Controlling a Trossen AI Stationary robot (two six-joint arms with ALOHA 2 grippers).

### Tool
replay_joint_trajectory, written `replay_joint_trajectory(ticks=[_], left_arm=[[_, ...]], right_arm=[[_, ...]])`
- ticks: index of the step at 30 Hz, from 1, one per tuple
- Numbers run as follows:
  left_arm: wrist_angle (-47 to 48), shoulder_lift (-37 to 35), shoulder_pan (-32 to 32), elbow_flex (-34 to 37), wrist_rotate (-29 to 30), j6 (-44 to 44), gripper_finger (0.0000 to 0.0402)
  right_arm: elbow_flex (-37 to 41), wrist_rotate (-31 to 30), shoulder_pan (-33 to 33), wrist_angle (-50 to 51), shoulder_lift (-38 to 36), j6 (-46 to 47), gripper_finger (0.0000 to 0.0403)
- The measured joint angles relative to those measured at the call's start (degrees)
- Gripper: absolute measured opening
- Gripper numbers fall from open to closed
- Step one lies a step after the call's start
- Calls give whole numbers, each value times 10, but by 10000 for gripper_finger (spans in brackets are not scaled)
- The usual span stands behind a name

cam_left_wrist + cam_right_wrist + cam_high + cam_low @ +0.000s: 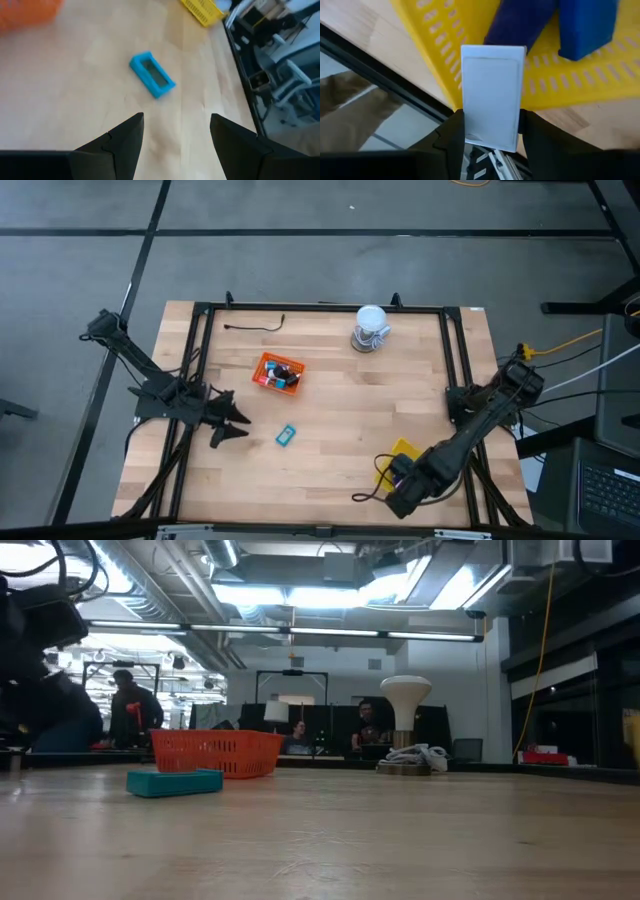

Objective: Pick & Place Office items
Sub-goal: Put the white digital clock into the yellow basket, then put the light blue digital clock into the yellow basket

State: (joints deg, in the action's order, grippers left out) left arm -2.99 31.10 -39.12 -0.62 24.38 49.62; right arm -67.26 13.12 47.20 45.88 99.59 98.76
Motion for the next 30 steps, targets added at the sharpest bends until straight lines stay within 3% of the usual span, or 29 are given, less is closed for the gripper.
replay_joint_trajectory(ticks=[14,18,20,23,27,30], left_arm=[[4,84,0,0,-50,89,223],[4,95,0,0,-44,116,223],[2,96,0,0,-27,115,223],[-6,96,0,0,36,117,223],[-44,95,3,0,134,155,223],[-57,95,10,0,168,160,223]], right_arm=[[18,-40,-9,14,-49,24,163],[18,-38,-9,23,-49,24,268],[18,-38,-9,25,-49,24,317],[18,-43,-12,25,-49,24,348],[18,-65,-23,26,-49,24,335],[18,-87,-35,25,-49,23,310]])
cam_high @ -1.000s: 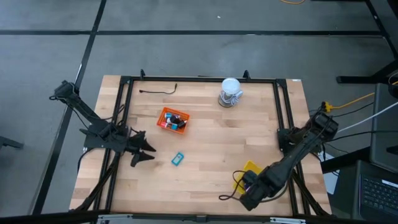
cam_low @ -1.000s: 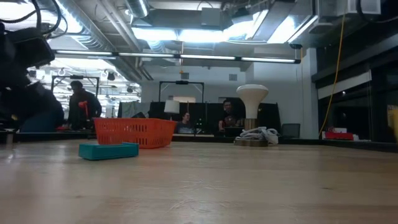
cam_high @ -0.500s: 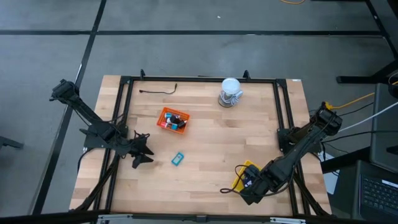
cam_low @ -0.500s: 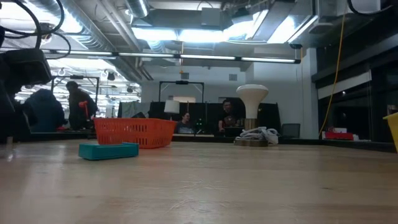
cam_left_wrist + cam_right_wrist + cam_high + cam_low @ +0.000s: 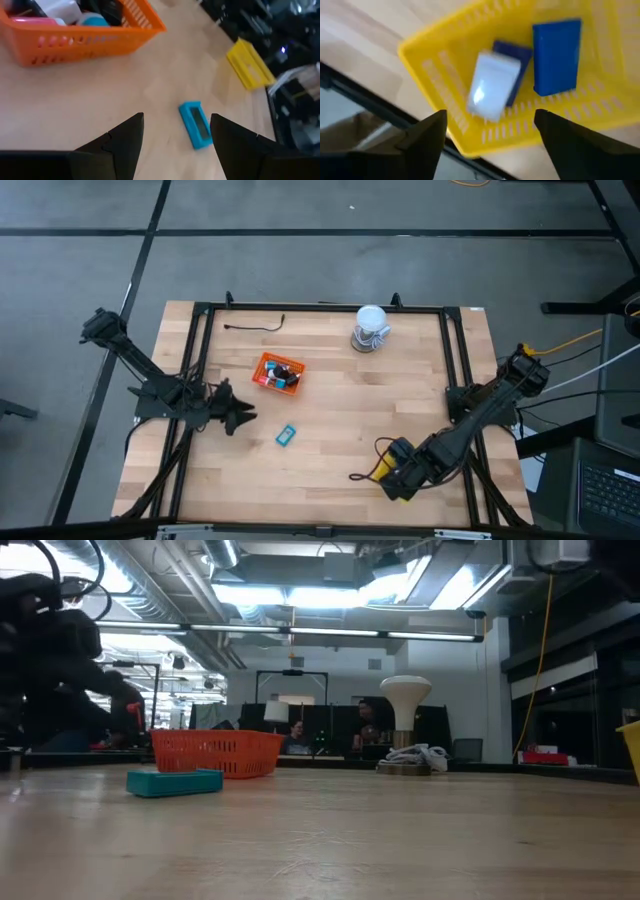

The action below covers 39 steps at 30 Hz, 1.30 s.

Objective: Pick & Place Office items
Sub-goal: Put the light blue digital clock into the yellow basket

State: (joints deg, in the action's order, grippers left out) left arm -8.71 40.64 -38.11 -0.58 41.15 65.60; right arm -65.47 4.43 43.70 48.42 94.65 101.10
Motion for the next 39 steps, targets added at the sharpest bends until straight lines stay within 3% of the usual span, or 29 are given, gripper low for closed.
replay_joint_trajectory(ticks=[6,10,13,18,23,33,39], left_arm=[[-30,0,50,0,1,46,223],[-39,4,113,-19,-87,24,223],[-1,24,154,-77,-173,-30,224],[208,122,194,-235,-213,-131,224],[367,255,215,-377,-228,-144,224],[391,484,196,-535,-247,-78,224],[441,563,169,-596,-282,-2,225]], right_arm=[[-1,-105,-41,1,-41,-10,271],[-1,-203,-80,14,-92,-24,268],[-2,-255,-112,26,-133,-54,268],[-2,-323,-160,30,-189,-114,269],[-2,-360,-196,31,-227,-170,269],[-2,-441,-249,30,-294,-292,269],[-2,-429,-277,30,-332,-400,269]])
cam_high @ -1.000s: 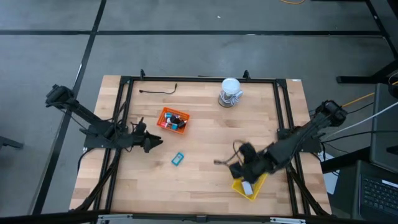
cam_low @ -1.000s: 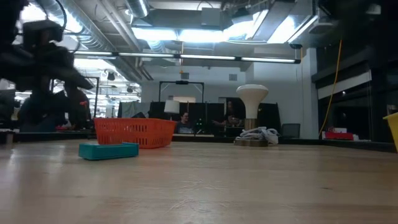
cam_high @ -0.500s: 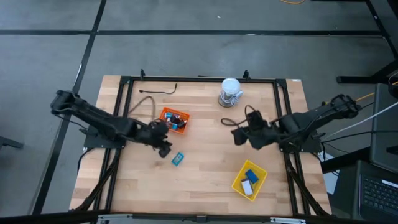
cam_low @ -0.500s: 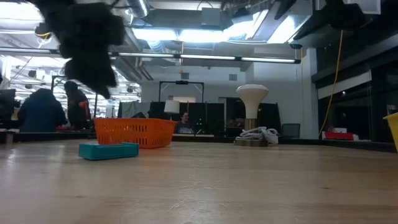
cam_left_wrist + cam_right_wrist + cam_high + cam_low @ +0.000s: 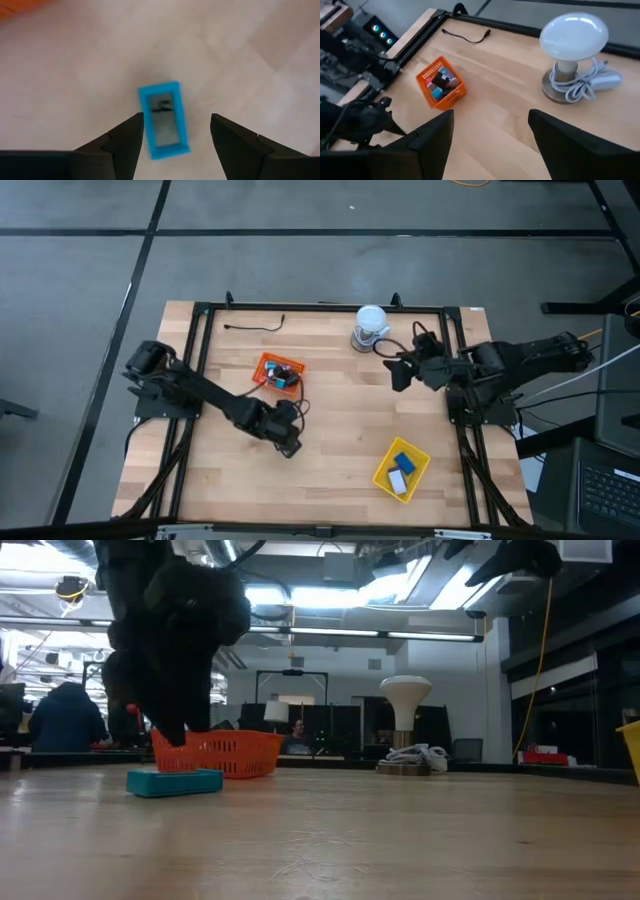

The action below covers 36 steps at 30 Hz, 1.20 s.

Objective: Pick & Place Office items
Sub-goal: Put the light blue digital clock into the yellow basket

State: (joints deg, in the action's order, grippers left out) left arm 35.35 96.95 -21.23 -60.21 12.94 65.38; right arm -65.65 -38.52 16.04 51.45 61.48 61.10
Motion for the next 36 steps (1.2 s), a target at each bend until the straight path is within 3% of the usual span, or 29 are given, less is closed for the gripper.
replay_joint_trajectory(ticks=[8,15,25,36], left_arm=[[40,75,-9,-68,-35,59,254],[49,129,-9,-86,-55,104,261],[63,111,11,-97,-43,130,256],[173,77,27,-211,18,54,258]], right_arm=[[0,54,-27,0,-41,-121,269],[0,79,-48,0,-59,-187,269],[0,101,-59,0,-63,-212,269],[0,92,-59,-23,-63,-211,269]])
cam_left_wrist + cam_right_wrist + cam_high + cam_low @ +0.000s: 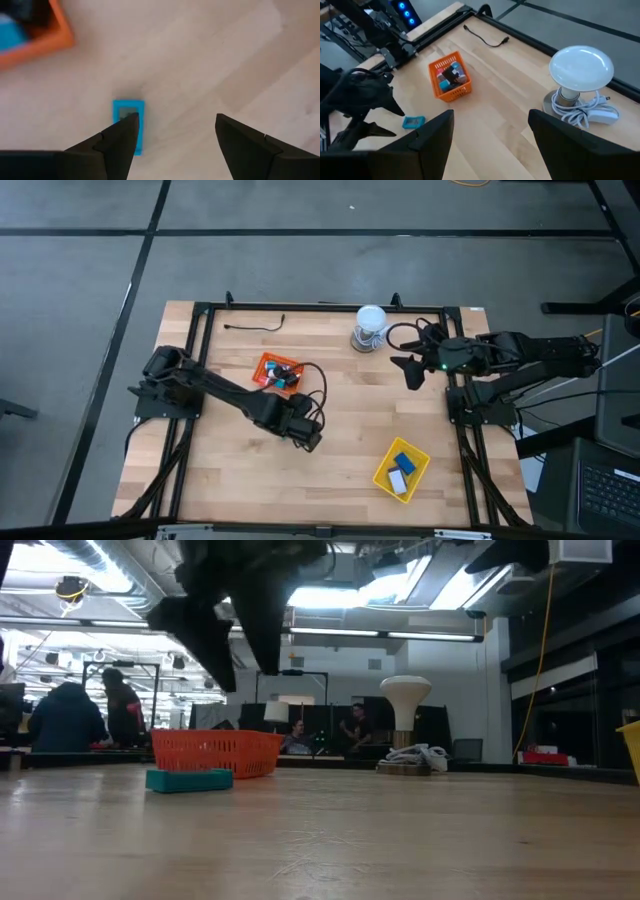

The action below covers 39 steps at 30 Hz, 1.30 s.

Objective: Pick & Place Office items
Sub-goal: Put the light blue digital clock into the yellow basket

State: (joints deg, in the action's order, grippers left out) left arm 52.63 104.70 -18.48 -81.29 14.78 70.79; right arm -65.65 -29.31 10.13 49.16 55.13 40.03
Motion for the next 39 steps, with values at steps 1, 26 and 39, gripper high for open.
replay_joint_trajectory(ticks=[1,26,39], left_arm=[[10,-1,2,0,5,-11,258],[-156,14,29,181,-94,-57,285],[-133,45,38,176,-130,-47,146]], right_arm=[[0,-2,0,-3,0,2,269],[0,-13,0,-8,0,30,269],[0,-21,-30,-31,0,1,269]])
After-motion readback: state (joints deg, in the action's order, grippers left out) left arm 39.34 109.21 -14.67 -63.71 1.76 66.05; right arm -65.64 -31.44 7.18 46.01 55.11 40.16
